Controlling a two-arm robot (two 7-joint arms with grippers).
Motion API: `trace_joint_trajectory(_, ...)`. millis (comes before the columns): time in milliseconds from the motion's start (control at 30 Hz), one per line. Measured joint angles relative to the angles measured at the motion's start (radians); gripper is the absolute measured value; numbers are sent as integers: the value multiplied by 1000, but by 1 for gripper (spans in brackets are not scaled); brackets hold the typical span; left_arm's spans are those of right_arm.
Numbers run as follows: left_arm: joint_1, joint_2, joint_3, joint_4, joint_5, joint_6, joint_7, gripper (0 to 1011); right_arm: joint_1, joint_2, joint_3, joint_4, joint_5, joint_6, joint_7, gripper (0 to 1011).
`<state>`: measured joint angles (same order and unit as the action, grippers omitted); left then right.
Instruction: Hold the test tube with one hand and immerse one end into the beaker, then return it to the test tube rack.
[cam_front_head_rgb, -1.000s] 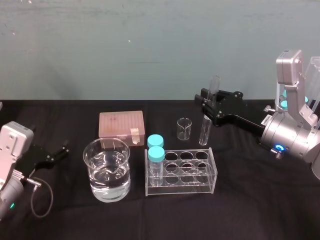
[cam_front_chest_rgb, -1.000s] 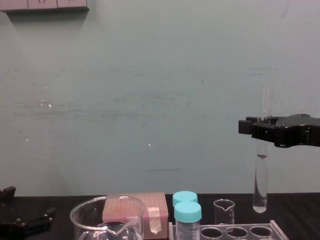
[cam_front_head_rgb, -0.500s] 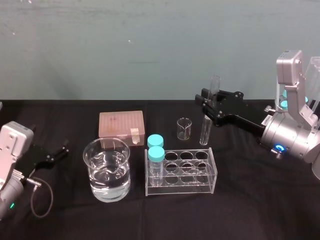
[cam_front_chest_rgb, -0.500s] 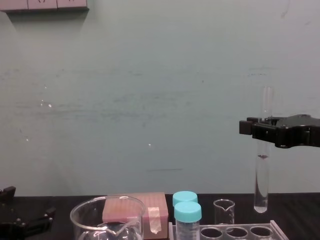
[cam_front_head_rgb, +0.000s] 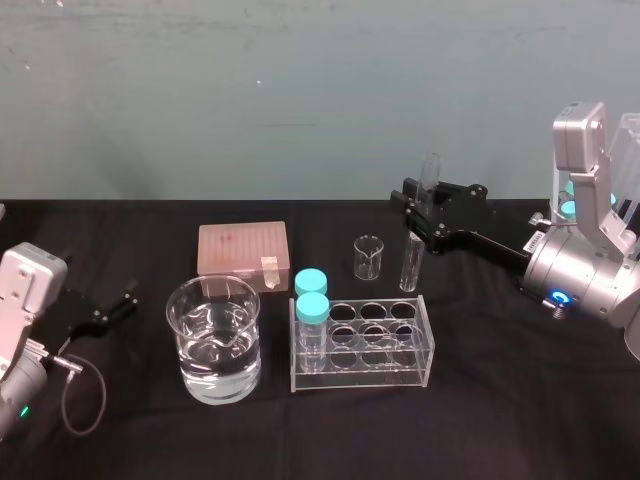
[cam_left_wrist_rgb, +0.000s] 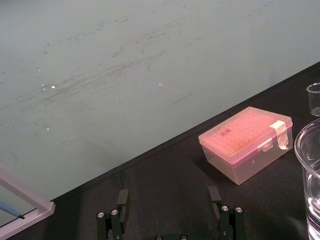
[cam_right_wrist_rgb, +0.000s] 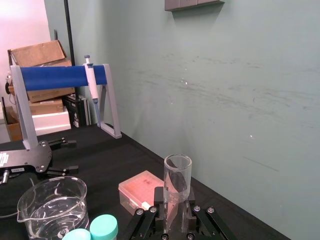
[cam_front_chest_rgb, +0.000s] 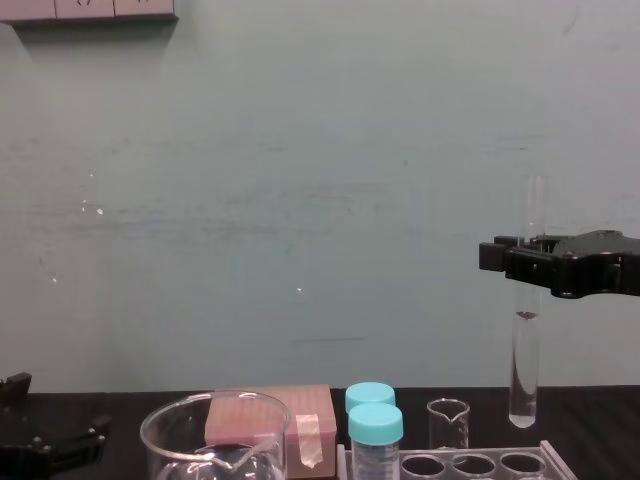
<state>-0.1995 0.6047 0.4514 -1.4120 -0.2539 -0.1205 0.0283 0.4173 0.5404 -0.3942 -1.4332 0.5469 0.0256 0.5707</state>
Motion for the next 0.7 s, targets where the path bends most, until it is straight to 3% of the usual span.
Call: trace_joint_trajectory(700, 0, 0, 0, 0, 0, 0, 0, 1000, 12, -8, -12, 3, -9, 1, 5, 242)
